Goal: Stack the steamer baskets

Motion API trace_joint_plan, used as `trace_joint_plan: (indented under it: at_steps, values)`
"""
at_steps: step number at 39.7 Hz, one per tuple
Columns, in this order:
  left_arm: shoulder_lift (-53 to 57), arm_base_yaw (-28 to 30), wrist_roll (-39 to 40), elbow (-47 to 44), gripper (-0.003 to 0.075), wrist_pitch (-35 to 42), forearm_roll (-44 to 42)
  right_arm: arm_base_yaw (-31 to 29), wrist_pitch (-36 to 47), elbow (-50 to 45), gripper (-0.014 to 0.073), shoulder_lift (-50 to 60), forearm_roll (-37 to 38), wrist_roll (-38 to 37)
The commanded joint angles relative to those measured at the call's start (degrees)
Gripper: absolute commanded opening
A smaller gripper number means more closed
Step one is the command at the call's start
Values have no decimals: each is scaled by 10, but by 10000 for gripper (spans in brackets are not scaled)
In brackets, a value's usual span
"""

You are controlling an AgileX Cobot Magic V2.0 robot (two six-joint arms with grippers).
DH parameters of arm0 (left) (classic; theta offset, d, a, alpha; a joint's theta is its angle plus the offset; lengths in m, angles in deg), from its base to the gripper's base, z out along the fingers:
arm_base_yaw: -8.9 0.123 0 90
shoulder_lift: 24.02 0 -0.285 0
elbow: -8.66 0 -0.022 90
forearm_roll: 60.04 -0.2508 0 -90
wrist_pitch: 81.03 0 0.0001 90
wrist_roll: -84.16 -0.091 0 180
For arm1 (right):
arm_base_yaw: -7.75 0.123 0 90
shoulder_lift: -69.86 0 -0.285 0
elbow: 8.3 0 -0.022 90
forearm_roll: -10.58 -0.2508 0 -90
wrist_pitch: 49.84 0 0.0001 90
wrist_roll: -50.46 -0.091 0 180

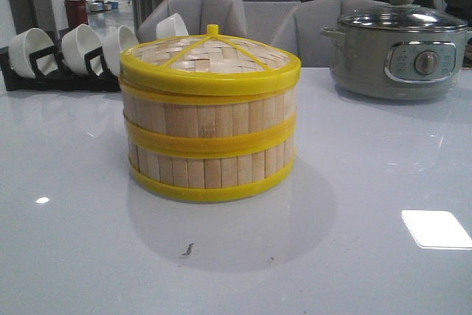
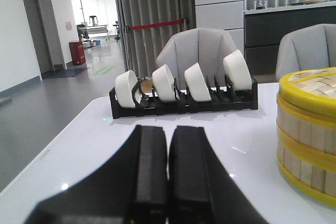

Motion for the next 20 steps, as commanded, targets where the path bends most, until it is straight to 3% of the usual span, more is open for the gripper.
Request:
trace_joint_plan:
  at_steps: [1,20]
  values:
    - [8,1,0,-1,86,52,1,-3,49,16,29,-4,2,4]
    - [8,1,0,-1,86,52,1,-3,39,-13,29,35,2,4]
